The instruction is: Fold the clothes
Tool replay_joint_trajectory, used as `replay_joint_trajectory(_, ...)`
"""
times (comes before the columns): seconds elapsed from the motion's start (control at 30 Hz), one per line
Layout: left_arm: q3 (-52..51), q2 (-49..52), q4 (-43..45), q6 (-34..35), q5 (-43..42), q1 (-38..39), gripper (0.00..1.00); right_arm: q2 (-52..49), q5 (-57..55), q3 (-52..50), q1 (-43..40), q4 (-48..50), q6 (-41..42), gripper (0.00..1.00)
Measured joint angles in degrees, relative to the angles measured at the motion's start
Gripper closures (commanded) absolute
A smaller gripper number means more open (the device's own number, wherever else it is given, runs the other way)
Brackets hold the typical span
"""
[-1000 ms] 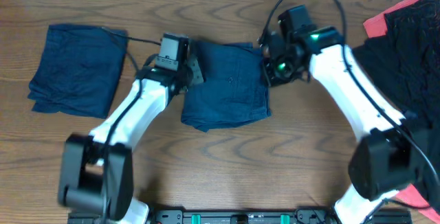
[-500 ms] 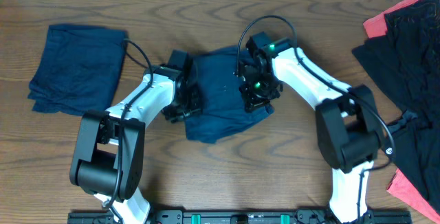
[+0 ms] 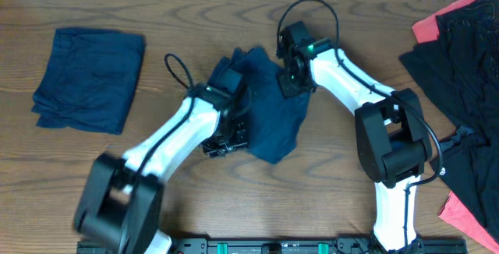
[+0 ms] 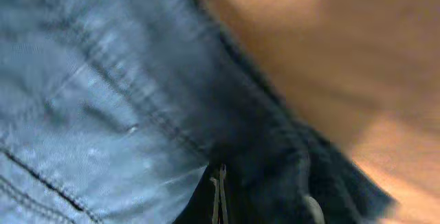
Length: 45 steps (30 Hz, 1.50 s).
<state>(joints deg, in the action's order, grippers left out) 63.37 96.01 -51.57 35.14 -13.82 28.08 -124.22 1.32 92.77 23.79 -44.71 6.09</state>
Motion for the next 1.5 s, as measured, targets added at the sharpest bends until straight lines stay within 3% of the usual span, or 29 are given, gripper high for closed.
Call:
replay_joint_trajectory(0.1, 0.0, -6.0, 4.6, -0.4, 6.0, -1.4, 0.20, 0.0, -2.3, 1.5, -0.1, 0.0, 0.0, 0.99)
replay_joint_trajectory(0.23, 0.2, -9.9, 16.2, -5.3, 10.1, -6.3, 0.18, 0.2, -3.1, 1.9, 0.0, -1.4, 0.1, 0.94)
replay_joint_trajectory(0.4, 0.3, -8.4, 28.5, -12.2, 10.9, -14.1, 0.17, 2.8, -3.7, 1.9, 0.2, -4.3, 0.7, 0.78)
replay_joint_trajectory(0.63, 0.3, 2.4, 41.1, -19.1, -1.5, -19.2, 0.17, 12.3, -3.5, 2.1, 0.5, -6.9, 0.7, 0.76)
replay_joint_trajectory(0.8, 0.3, 9.3, 41.9, -23.1, -10.9, -19.2, 0.16, 14.1, -3.4, 2.4, 0.5, -7.9, 0.7, 0.77)
replay_joint_trajectory(1.0, 0.5, 14.9, 40.9, -25.1, -15.8, -19.3, 0.16, 14.0, -3.3, 2.3, 0.5, -8.9, 0.7, 0.77)
replay_joint_trajectory(1.03, 0.7, 15.0, 40.4, -25.2, -16.1, -19.3, 0.19, 14.0, -3.3, 2.3, 0.5, -9.0, 0.7, 0.77)
replay_joint_trajectory(1.13, 1.1, 15.5, 38.9, -25.7, -16.7, -19.4, 0.44, 14.0, -3.3, 2.3, 0.5, -9.0, 0.7, 0.77)
replay_joint_trajectory(1.17, 1.1, 15.7, 38.3, -25.8, -17.0, -19.4, 0.54, 14.0, -3.3, 2.3, 0.5, -9.1, 0.7, 0.77)
replay_joint_trajectory(1.23, 1.4, 16.0, 35.9, -25.2, -17.6, -19.4, 0.87, 14.0, -3.3, 2.3, 0.5, -9.2, 0.7, 0.77)
replay_joint_trajectory(1.27, 1.4, 16.2, 34.4, -25.3, -17.9, -19.4, 0.94, 14.0, -3.3, 2.3, 0.5, -9.4, 0.7, 0.77)
replay_joint_trajectory(1.5, 1.4, 16.7, 29.4, -24.7, -20.3, -19.5, 0.94, 14.0, -3.3, 2.3, 0.5, -9.9, 0.7, 0.78)
